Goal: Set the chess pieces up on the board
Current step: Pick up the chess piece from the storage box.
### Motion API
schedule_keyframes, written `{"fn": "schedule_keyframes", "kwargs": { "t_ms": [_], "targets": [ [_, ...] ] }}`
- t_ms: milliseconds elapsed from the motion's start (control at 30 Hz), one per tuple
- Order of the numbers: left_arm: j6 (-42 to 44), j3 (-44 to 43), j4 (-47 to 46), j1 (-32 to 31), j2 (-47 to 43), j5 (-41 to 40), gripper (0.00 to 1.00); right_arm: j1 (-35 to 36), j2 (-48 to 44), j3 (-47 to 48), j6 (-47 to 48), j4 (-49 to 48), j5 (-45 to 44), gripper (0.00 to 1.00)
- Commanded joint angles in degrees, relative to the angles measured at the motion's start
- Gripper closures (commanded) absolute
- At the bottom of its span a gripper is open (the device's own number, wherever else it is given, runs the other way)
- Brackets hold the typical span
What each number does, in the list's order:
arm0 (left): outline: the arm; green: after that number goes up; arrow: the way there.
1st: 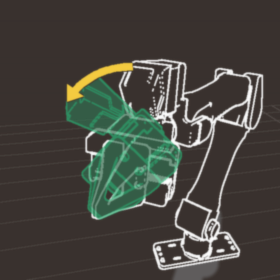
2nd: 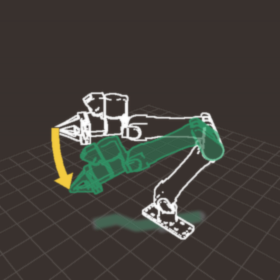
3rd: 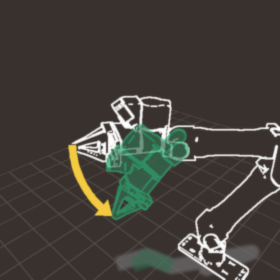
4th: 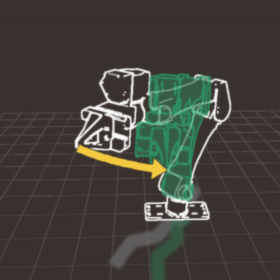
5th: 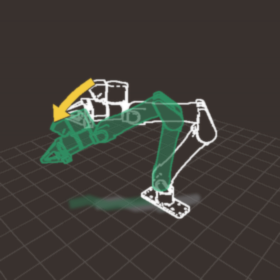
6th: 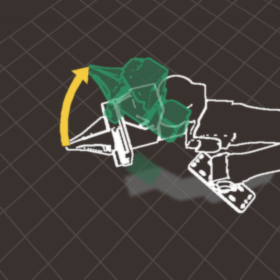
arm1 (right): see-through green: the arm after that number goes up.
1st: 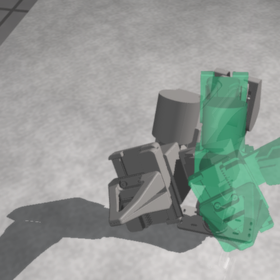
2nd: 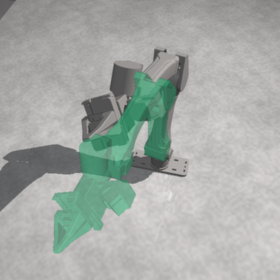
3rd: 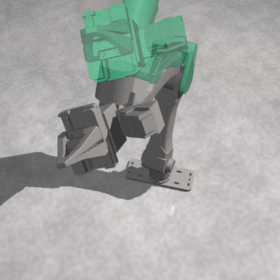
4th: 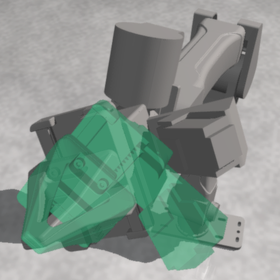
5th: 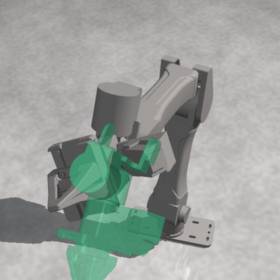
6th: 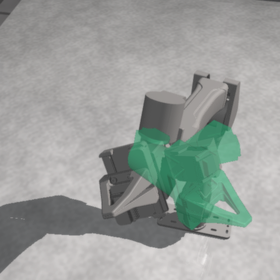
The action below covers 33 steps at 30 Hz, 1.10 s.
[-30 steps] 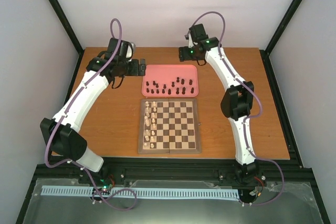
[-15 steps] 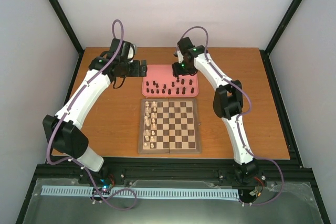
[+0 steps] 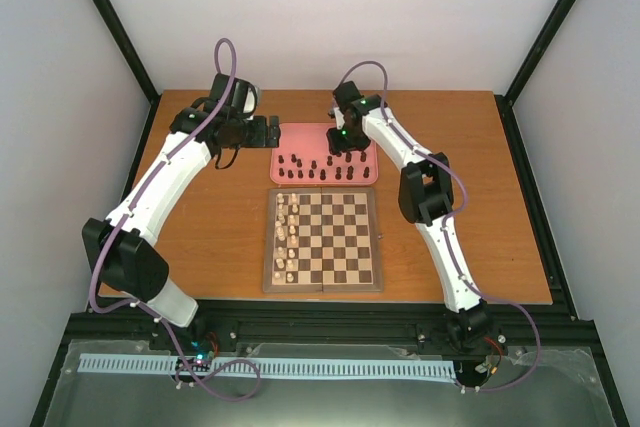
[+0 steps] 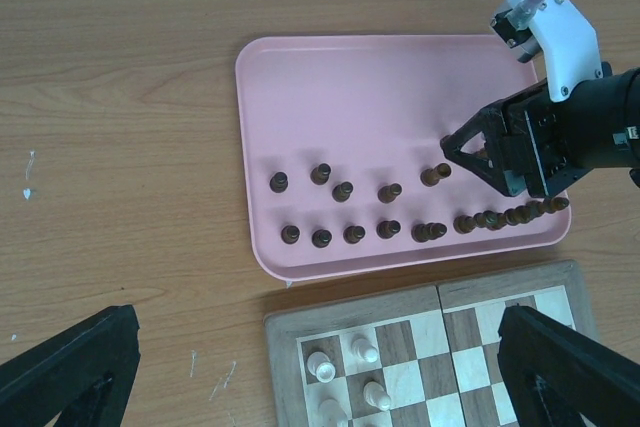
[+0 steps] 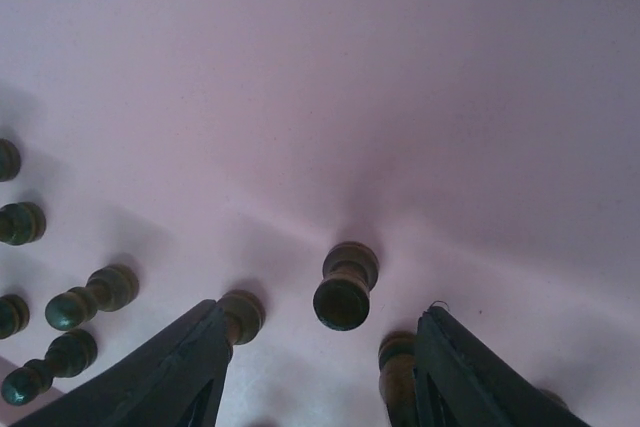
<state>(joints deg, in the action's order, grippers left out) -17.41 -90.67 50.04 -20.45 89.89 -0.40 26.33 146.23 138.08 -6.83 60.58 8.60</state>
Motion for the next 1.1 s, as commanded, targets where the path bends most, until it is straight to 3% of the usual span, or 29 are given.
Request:
{"fn": "schedule_keyframes", "kwargs": {
  "t_ms": [0, 767, 1067],
  "targets": [
    [-0.06, -0.17, 0.35, -0.56, -0.40, 0.65, 0.00, 0.48, 0.87, 1.98, 0.11, -0.65, -0.62, 0.48],
    [0.30, -0.82, 0.67, -0.56, 0.64, 0.18, 0.00, 0.04, 4.05, 4.30, 0.10, -2.50, -1.86, 0.59],
    [0.34, -0.64, 0.85, -0.56, 0.99, -0.12, 0.00, -0.38, 4.36, 4.39, 0.11, -2.22, -2.39, 0.68]
  ]
}}
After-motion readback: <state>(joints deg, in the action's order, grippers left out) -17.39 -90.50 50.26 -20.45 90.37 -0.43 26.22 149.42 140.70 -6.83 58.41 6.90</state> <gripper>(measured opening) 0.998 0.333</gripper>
